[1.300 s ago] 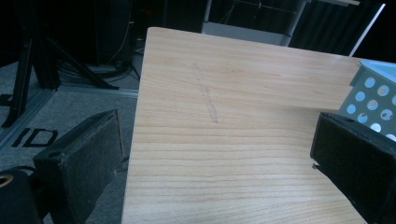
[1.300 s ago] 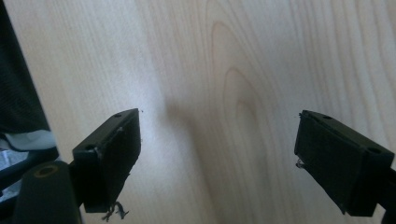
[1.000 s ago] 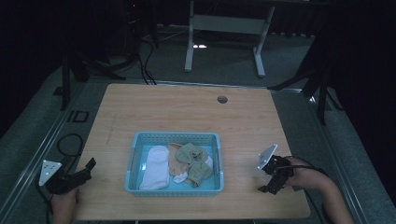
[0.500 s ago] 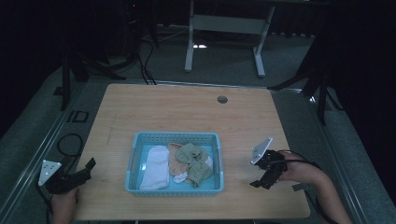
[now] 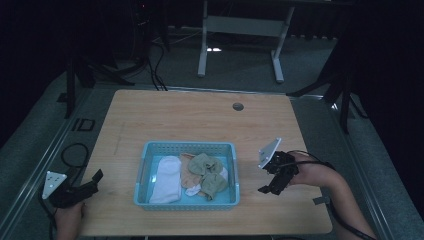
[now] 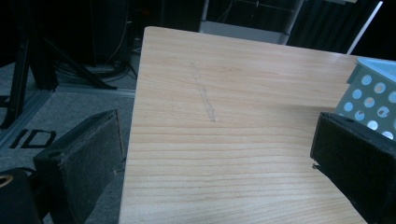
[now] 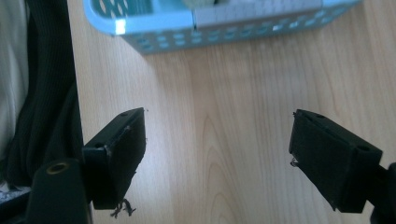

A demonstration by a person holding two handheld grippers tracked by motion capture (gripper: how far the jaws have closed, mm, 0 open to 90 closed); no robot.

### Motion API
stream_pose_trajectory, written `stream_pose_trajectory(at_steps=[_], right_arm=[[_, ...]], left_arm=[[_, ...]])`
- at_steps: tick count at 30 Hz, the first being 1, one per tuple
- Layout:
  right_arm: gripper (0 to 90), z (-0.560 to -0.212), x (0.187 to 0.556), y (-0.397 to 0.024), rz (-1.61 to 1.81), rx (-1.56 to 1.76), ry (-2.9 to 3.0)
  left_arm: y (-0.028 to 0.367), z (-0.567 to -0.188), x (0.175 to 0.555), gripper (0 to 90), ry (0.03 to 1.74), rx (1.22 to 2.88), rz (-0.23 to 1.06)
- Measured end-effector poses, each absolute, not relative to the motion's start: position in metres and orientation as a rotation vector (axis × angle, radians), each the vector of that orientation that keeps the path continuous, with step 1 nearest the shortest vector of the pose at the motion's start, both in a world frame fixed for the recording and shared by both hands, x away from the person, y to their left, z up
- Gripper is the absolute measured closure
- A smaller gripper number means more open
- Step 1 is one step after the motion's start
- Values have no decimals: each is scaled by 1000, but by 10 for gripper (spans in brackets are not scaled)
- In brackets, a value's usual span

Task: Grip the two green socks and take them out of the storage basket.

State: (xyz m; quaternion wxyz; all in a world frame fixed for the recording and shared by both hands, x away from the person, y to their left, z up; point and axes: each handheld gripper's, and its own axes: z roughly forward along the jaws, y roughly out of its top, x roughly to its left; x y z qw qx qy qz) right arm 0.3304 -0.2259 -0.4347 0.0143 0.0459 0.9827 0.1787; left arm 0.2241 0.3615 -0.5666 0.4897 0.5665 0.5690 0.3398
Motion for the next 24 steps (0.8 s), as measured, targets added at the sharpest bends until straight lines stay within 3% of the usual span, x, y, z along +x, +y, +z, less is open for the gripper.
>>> stream_pose_trajectory(at_steps=[24], right_arm=[[217,-413,338,-171,630,50,3058]], left_arm=[[362,-567,223,23,1373,1366,837]])
